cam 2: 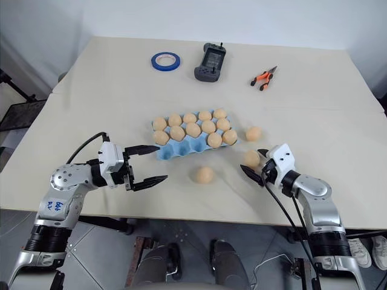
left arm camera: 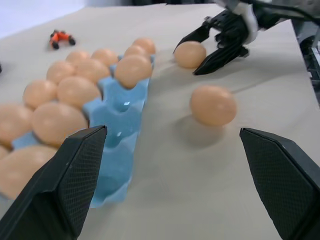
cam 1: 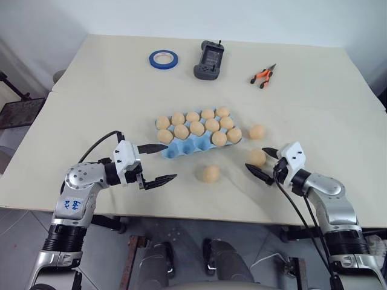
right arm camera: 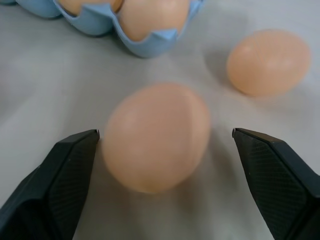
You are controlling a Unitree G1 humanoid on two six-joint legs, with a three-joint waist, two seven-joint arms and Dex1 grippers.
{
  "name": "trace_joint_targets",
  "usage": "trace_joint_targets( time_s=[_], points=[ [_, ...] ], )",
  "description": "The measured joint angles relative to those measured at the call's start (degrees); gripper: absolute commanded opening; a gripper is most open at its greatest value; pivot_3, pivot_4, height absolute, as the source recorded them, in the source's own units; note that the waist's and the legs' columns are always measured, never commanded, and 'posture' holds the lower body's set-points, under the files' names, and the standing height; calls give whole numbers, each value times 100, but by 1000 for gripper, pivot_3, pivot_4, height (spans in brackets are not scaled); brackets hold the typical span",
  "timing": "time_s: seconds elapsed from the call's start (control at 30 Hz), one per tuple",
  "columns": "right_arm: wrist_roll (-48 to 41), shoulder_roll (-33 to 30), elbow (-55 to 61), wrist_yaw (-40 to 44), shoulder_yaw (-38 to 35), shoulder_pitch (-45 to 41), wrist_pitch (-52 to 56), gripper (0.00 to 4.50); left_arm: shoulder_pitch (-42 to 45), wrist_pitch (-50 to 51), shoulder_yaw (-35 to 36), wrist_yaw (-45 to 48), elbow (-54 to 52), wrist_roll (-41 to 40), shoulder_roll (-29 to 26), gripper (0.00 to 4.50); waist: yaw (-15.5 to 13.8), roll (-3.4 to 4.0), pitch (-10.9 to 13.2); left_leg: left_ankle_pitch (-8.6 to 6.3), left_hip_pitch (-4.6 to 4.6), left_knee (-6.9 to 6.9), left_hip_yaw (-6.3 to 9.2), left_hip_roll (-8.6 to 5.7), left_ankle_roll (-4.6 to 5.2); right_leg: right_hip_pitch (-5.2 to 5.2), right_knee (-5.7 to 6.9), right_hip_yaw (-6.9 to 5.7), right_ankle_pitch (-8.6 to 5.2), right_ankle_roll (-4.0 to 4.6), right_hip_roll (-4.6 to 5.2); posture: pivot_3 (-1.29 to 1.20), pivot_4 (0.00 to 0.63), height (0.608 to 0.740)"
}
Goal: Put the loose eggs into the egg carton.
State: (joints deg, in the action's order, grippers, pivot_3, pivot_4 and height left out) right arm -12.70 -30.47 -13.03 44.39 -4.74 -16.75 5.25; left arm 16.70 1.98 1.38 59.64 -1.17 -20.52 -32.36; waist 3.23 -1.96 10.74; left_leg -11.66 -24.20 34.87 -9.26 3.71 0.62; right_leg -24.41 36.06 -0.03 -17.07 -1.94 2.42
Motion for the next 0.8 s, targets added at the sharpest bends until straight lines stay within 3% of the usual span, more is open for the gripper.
trace_joint_targets(
  time_s=[0.17, 0.37, 0.53, 0.8],
  points=[
    [-114, 165, -84, 149, -14, -13, -175, 1839, -117, 2, 18, -77, -94, -51, 17, 4500, 16, 0, 0, 1, 3, 6, 0, 1, 1, 2, 11, 0, 7, -12, -3, 0, 150, 740],
    [-425, 239, 482, 439, 53, -84, 7, 1839, -366, -13, 176, -306, -87, -49, 17, 4500, 33, 1, 0, 1, 4, 10, -1, 4, 2, 0, 19, 2, 7, -13, -2, 0, 150, 740],
    [-455, 595, 1136, 312, 534, -655, 552, 1839, -625, -16, 541, -655, -66, -49, 15, 4500, 76, 1, 0, 5, 7, 12, 3, 6, -3, -8, 42, -1, 5, -9, -2, 0, 150, 740],
    [85, 1135, 722, -63, 1248, -1746, 797, 1839, -969, 33, 737, -922, -228, -50, 13, 4500, 113, 0, 0, 4, -3, 1, 2, 3, -5, -14, 31, -11, -7, 14, 13, 0, 150, 740]
  ],
)
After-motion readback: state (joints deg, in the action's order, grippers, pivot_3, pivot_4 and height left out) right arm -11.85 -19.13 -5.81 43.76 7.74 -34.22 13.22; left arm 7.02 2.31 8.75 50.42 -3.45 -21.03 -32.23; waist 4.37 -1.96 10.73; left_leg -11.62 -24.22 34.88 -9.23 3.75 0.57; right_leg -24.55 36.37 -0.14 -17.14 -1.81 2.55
